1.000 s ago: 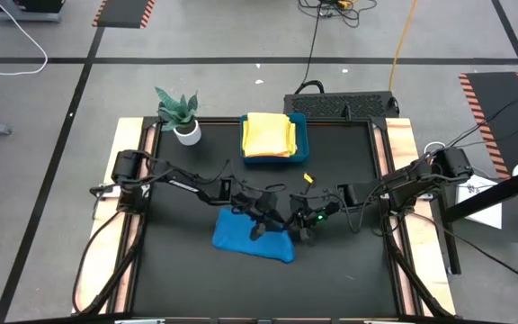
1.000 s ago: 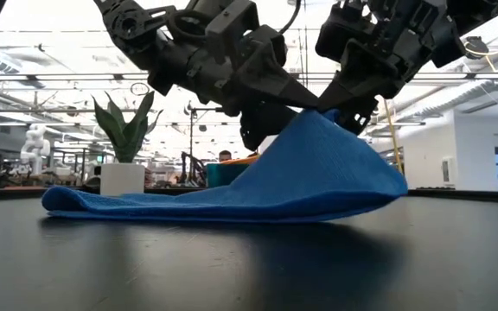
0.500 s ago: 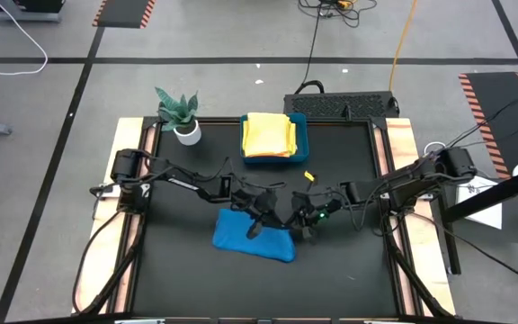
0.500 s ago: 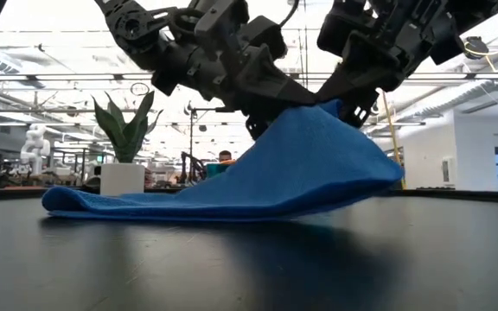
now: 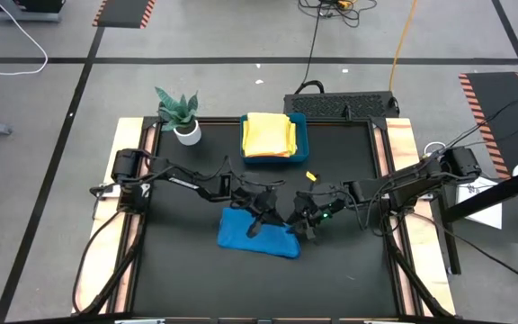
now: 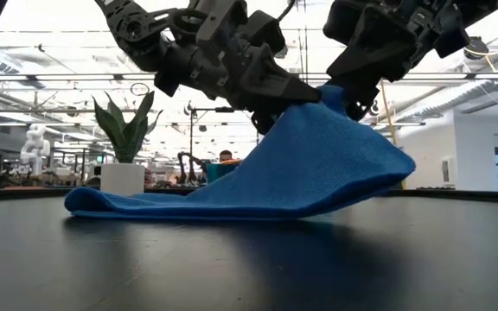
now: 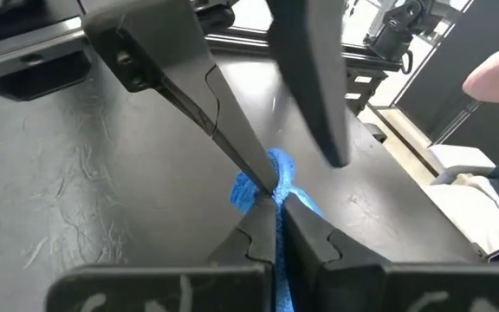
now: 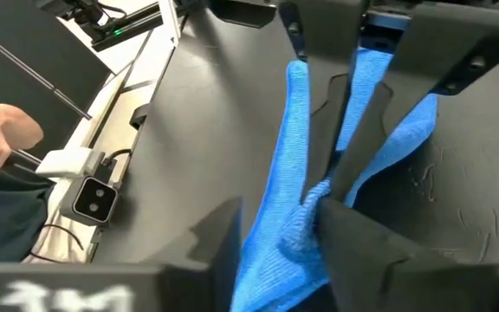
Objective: Fold microfiber towels
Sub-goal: Fold the blue microfiber cloth
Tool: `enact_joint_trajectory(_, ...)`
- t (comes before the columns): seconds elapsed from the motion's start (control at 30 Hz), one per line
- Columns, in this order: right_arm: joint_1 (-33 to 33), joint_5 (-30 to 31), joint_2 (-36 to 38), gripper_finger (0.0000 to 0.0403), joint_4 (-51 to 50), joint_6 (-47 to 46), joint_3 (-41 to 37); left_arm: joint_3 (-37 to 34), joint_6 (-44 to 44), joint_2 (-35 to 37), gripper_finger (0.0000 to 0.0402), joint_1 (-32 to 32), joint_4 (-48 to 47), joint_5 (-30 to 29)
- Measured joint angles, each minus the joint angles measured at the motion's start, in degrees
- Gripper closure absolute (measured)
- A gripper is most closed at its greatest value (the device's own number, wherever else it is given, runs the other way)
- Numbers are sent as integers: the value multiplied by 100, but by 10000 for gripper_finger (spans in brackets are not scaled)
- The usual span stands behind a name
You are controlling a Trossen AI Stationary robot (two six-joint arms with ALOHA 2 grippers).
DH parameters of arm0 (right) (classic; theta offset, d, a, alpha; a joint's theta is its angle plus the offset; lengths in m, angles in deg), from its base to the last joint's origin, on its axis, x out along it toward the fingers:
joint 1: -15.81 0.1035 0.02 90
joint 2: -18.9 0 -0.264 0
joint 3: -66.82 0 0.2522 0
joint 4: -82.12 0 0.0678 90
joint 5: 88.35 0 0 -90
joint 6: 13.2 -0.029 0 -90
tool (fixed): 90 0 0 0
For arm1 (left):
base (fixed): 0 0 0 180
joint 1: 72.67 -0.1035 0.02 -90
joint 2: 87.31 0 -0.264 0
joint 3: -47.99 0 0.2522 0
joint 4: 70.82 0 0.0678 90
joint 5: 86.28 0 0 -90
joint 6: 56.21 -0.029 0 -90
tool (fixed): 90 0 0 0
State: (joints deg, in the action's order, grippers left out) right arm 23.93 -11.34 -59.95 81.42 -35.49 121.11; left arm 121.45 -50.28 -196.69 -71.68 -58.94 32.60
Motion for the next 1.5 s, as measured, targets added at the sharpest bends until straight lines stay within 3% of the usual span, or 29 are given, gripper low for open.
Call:
enact_joint_trajectory(0.23,7,131,303,203,-369,-46,13,0,62,-4,397,-14,37,-17)
enact_joint_trajectory(0.4,-14,878,745,198,-670,-47,34,-30,172,-60,381,42,-207,297)
enact_joint_trajectory(0.6,-2,1117,998,199,-1090,-54,28,-21,52,-7,395,21,-108,172)
enact_joint_trajectory(0.77,199,1050,719,198,-1131,-339,-52,-22,-236,258,397,10,-179,-222)
enact_joint_trajectory(0.9,430,1036,532,195,-312,-676,-500,-31,-578,527,397,30,-398,-449)
enact_joint_trajectory(1.23,654,1185,13,195,3615,-1305,-2255,-24,-1212,1124,398,105,-891,-1045)
enact_joint_trajectory(1.5,1231,1779,-903,195,5207,-221,-2325,-13,-1221,1246,397,94,-947,-1542)
